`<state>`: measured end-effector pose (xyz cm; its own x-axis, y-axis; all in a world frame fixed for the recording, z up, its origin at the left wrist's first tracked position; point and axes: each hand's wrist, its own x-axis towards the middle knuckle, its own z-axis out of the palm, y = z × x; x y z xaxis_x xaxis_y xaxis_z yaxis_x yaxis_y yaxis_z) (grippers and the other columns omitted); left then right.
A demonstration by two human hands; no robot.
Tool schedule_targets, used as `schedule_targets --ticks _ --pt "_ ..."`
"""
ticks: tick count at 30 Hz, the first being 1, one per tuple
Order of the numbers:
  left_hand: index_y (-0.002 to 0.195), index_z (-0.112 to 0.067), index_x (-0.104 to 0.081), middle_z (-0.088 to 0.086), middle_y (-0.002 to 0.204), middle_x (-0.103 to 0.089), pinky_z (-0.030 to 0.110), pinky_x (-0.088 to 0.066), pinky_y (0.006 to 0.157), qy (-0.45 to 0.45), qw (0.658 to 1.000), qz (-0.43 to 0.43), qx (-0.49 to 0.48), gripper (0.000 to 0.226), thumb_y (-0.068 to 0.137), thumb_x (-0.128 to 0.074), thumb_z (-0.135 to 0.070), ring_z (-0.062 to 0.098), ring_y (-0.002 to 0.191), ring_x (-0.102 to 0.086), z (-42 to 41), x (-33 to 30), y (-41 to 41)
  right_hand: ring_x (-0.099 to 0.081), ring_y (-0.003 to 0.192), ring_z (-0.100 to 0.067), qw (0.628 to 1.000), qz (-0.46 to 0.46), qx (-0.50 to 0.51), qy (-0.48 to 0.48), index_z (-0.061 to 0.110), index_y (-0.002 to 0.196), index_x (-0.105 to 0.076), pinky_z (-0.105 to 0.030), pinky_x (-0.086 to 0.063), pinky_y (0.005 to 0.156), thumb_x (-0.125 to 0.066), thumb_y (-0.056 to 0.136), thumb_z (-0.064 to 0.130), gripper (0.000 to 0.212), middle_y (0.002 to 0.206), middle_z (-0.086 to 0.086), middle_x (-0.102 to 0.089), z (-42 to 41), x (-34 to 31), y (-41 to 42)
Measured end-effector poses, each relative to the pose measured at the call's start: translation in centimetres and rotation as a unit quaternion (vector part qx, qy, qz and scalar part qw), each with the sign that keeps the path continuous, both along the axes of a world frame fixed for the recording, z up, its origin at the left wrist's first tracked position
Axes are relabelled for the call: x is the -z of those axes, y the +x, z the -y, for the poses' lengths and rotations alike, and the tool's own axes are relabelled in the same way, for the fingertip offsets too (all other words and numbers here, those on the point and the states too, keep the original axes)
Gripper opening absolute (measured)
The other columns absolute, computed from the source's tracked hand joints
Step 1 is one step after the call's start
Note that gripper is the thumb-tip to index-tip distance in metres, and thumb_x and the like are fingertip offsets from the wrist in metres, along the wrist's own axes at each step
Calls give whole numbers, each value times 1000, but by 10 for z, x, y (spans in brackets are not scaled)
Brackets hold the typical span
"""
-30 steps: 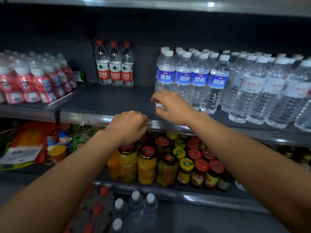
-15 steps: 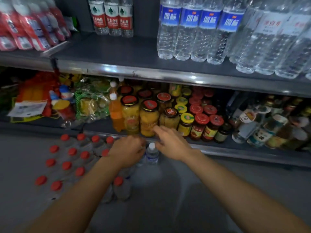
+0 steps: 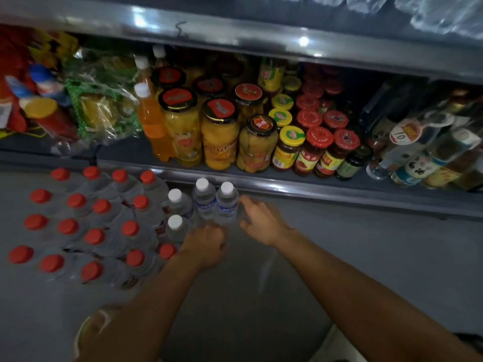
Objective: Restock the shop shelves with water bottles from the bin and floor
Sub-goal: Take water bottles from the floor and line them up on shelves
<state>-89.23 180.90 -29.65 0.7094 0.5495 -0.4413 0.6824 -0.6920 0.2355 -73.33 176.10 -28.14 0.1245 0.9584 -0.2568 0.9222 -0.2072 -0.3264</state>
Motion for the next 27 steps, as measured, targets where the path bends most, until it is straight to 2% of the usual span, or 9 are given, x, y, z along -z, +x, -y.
schedule_targets --ticks 5,9,15,19,23,27 --pt "109 -10 -54 14 121 -55 40 -46 88 -33 999 -19 1 25 94 -46 -29 34 112 -54 -2 28 5 -59 107 -38 1000 -18 18 13 18 141 -27 -40 -50 81 -58 90 26 60 126 -14 -58 -33 17 3" --pt "112 -11 -54 13 124 -56 41 -47 92 -47 998 -34 6 27 93 -46 -29 33 115 -54 3 40 8 -55 114 -38 1000 -11 20 13 22 149 -19 -41 -48 84 -58 90 28 71 139 -12 -48 -55 25 4" --pt "115 -14 -55 10 125 -55 39 -47 93 -57 998 -41 4 28 92 -47 -27 30 115 -55 9 46 0 -54 113 -39 1000 25 -16 -10 15 139 -34 -41 -47 82 -56 93 25 51 129 -19 -52 -77 28 6" --pt "111 -13 -56 11 122 -56 37 -46 90 -53 998 -30 1 25 92 -48 -27 30 112 -56 11 40 -5 -52 114 -39 999 5 -24 -34 9 137 -37 -41 -46 85 -58 92 22 50 129 -21 -52 -74 24 7" --pt "104 -11 -57 12 115 -58 39 -49 86 -38 999 12 -16 21 92 -48 -26 31 107 -57 8 16 -7 -57 102 -37 998 -56 14 8 7 116 -50 -35 -42 73 -61 87 21 34 114 -21 -60 -57 2 14" --pt "84 -19 -49 10 105 -60 40 -50 81 -23 998 45 -22 12 92 -49 -28 31 99 -60 5 -16 -10 -57 87 -35 995 -88 10 54 8 90 -52 -37 -43 65 -66 80 19 20 92 -18 -61 -42 -44 18"
